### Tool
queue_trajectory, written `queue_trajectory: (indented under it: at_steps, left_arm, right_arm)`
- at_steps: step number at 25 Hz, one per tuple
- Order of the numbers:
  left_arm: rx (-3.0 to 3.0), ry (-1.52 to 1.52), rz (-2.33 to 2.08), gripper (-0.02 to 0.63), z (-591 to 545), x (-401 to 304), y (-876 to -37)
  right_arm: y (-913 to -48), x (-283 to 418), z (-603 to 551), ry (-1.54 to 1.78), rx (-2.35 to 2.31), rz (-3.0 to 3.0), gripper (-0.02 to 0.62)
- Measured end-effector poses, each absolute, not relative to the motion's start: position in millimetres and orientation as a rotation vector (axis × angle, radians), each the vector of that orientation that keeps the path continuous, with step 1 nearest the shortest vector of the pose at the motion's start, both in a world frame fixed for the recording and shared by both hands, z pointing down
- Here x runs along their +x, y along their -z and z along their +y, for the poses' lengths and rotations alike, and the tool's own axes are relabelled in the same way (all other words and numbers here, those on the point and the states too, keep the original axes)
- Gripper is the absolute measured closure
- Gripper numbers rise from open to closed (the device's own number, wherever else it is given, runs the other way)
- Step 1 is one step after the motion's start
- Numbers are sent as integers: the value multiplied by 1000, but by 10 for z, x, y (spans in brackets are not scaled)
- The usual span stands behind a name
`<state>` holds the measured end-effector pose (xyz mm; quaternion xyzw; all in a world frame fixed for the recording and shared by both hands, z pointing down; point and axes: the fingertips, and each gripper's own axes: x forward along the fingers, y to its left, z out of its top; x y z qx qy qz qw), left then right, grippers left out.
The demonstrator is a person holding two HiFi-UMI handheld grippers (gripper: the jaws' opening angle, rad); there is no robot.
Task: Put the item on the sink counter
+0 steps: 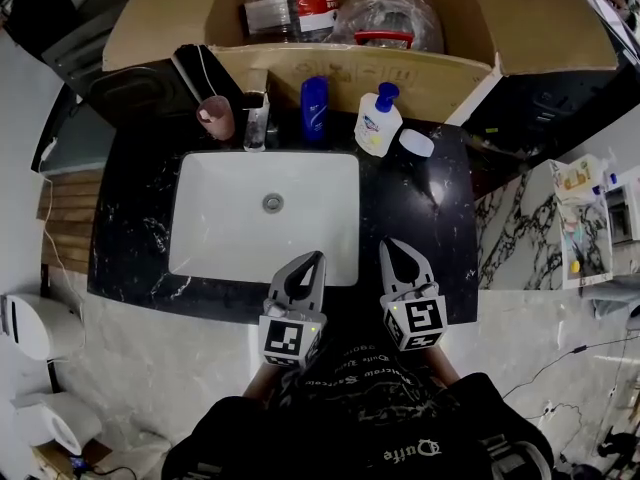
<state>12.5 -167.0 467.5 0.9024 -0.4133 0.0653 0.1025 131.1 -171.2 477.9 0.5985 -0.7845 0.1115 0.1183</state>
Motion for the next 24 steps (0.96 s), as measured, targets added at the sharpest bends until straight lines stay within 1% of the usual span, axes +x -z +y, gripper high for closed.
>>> queue_trajectory:
  at_steps: [11,24]
  left_arm:
    - [2683,-196,-1168,598,-1637,254,-4684]
    - [2641,-201,-1182,598,-1653,224,-4741]
  right_arm:
    - [-4817,1281,-1710,-341,1681,-2313,597]
    - [-4854,1261,-1729,-338,1636,-2322,597]
